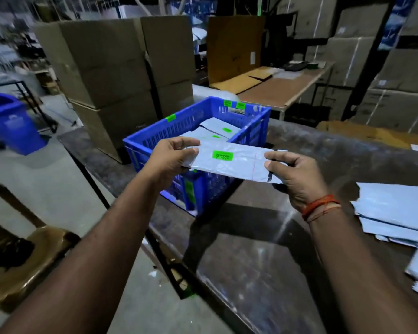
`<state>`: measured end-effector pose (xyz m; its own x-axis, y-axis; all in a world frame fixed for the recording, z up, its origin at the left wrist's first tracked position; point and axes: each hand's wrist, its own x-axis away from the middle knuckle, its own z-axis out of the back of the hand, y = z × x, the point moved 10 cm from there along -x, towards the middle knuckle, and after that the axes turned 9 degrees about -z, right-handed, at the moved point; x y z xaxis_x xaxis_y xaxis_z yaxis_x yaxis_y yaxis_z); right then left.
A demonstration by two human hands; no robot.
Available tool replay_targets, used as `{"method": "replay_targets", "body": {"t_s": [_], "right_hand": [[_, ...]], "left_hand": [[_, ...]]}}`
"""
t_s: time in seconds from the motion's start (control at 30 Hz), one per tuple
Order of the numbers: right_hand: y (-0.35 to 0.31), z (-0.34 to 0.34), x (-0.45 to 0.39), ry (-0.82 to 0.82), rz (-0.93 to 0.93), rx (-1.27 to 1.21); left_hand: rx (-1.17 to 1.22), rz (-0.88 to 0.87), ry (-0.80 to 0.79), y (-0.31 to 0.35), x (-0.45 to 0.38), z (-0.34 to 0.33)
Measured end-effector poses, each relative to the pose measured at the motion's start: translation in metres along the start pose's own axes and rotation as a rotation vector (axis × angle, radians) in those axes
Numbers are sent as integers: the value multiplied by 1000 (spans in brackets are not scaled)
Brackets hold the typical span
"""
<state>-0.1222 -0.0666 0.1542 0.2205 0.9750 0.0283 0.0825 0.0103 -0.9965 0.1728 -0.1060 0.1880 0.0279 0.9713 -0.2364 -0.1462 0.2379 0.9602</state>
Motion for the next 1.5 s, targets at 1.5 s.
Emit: {"method": "replay_targets", "body": {"t_s": [1.5], "right_hand": [[75, -115, -377, 609, -552, 808]], "left_hand": [[-733, -32, -489, -213, -454, -73]]}}
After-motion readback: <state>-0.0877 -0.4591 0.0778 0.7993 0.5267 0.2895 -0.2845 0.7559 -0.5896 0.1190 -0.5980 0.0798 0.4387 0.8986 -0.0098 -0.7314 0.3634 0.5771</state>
